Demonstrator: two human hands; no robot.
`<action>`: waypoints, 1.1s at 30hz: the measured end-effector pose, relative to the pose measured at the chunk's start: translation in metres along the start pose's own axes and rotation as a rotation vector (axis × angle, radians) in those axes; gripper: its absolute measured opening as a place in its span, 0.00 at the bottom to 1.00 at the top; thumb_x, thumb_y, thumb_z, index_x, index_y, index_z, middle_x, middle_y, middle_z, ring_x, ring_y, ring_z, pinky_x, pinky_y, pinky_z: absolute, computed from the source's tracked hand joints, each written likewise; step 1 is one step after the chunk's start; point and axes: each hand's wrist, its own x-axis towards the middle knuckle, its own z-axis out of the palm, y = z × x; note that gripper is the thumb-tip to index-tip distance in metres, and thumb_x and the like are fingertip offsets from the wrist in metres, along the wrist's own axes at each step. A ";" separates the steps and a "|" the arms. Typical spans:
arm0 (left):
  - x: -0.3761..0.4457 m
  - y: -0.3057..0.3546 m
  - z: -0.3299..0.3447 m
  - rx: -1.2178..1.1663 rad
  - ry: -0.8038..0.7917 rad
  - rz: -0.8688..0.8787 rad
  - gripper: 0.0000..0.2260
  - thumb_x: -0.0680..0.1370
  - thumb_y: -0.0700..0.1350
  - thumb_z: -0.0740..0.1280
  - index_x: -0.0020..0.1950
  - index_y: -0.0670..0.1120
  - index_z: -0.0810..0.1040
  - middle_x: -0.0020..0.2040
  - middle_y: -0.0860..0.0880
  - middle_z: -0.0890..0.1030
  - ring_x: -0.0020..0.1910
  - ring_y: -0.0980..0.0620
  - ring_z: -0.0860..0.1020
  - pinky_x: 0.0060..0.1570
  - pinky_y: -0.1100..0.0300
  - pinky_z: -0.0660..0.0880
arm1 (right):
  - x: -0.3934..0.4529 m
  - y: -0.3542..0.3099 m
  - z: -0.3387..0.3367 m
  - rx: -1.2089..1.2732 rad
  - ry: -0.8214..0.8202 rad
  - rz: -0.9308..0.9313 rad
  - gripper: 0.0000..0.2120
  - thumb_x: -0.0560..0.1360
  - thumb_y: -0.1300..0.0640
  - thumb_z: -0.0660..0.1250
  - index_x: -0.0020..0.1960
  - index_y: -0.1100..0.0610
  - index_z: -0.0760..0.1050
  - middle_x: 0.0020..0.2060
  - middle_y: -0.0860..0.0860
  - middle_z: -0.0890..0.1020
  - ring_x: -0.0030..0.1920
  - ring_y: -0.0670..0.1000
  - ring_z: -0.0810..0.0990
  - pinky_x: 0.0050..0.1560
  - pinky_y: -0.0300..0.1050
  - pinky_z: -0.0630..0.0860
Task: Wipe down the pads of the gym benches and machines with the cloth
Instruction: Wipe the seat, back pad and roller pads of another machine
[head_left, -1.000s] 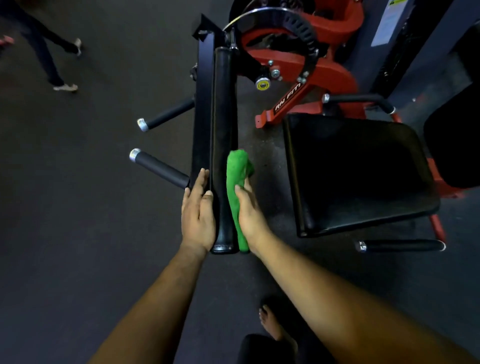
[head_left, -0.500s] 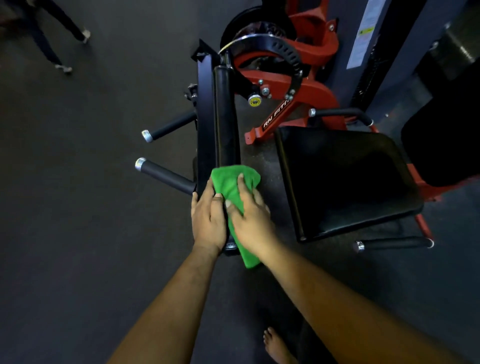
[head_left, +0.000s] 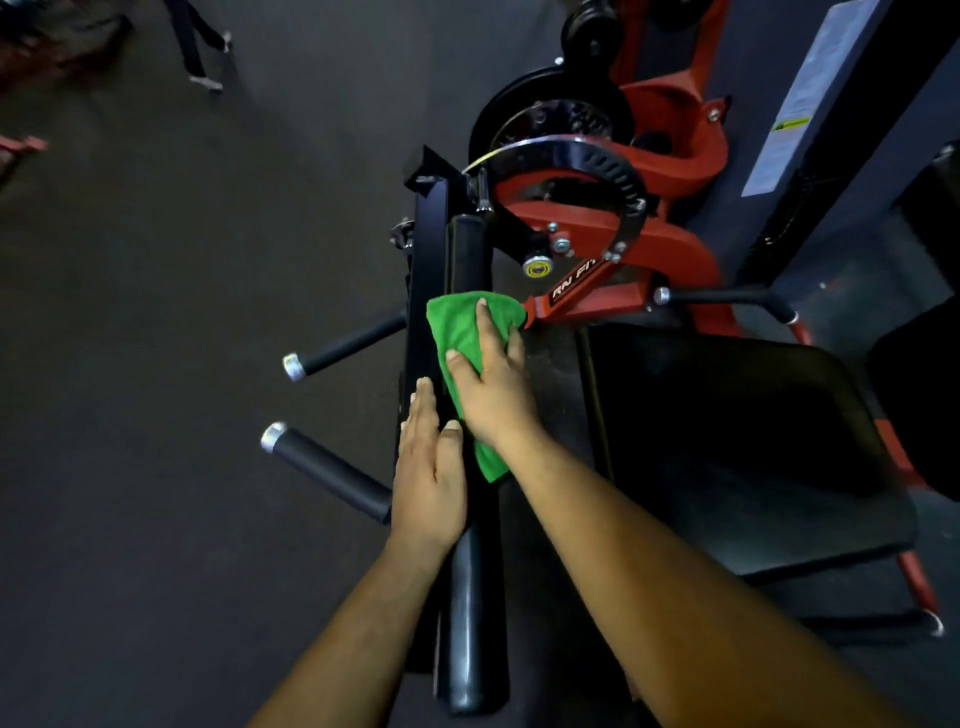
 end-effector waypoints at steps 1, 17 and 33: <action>0.014 0.002 0.003 0.006 0.001 -0.002 0.32 0.79 0.55 0.49 0.82 0.46 0.55 0.79 0.58 0.55 0.79 0.65 0.50 0.79 0.62 0.43 | 0.019 -0.004 -0.002 0.001 0.000 -0.001 0.34 0.82 0.43 0.62 0.81 0.36 0.47 0.82 0.57 0.47 0.80 0.61 0.55 0.78 0.58 0.61; 0.094 0.018 0.010 0.205 -0.043 0.008 0.26 0.86 0.53 0.52 0.83 0.52 0.52 0.80 0.60 0.54 0.77 0.72 0.45 0.78 0.61 0.36 | 0.083 0.023 -0.010 0.567 -0.134 0.320 0.33 0.81 0.36 0.55 0.81 0.52 0.61 0.78 0.51 0.66 0.78 0.49 0.63 0.80 0.49 0.57; 0.094 0.017 0.011 0.200 -0.036 -0.009 0.28 0.84 0.59 0.50 0.83 0.51 0.53 0.80 0.58 0.56 0.78 0.70 0.47 0.79 0.58 0.37 | 0.019 0.034 -0.002 0.565 -0.121 0.103 0.41 0.73 0.33 0.56 0.81 0.51 0.59 0.80 0.50 0.63 0.80 0.48 0.59 0.81 0.51 0.53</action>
